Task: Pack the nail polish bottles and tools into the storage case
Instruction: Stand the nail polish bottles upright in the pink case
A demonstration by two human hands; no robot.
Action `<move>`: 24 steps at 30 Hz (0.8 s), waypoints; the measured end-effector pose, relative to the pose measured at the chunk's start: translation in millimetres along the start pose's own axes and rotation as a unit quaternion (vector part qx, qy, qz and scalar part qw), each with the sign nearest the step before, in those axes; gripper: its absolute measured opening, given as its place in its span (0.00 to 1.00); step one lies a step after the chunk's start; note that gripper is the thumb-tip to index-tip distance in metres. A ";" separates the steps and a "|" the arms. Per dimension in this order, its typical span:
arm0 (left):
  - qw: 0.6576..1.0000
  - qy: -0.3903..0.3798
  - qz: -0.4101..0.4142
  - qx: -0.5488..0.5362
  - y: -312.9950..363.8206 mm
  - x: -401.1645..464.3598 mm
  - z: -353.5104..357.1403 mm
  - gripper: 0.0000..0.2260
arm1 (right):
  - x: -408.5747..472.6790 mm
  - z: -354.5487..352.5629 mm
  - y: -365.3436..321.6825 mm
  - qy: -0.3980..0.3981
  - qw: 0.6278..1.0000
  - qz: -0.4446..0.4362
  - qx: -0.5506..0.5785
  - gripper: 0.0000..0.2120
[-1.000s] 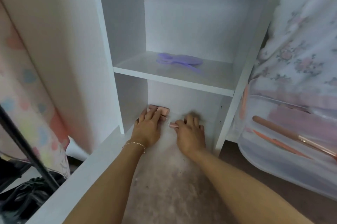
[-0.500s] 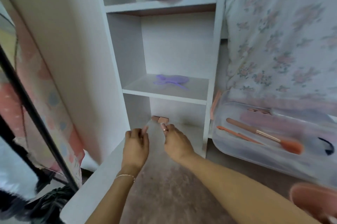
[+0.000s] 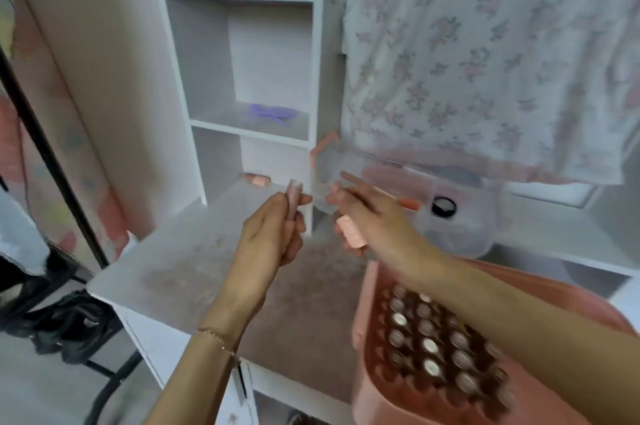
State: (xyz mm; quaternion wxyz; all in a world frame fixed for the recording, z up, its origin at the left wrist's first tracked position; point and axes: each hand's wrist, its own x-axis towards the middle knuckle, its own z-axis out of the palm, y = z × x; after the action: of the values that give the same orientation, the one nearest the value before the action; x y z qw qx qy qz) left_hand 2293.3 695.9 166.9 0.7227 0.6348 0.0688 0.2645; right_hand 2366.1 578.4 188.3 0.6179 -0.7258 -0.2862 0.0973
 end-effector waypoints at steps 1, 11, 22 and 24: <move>1.000 -0.028 -0.004 -0.012 1.8 -6.7 15.0 0.17 | -13.6 -17.5 -2.6 0.002 1.000 0.003 0.012 0.11; 0.970 -0.235 0.045 0.029 -10.3 -20.7 137.6 0.05 | -118.9 -167.8 16.7 0.035 0.980 0.007 -0.196 0.18; 0.935 -0.224 0.197 0.192 -31.7 -13.2 192.1 0.11 | -120.7 -196.9 66.8 -0.142 0.865 0.107 -0.469 0.07; 0.929 -0.228 0.213 0.199 -34.9 -15.5 189.3 0.12 | -116.6 -195.6 69.6 -0.157 0.830 0.117 -0.523 0.05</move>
State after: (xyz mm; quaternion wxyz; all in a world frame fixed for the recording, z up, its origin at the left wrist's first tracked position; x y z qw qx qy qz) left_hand 2372.8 519.9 164.9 0.5042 0.8086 -0.1837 0.2413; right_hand 2388.1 346.4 139.8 0.0767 -0.9436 -0.3000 0.1172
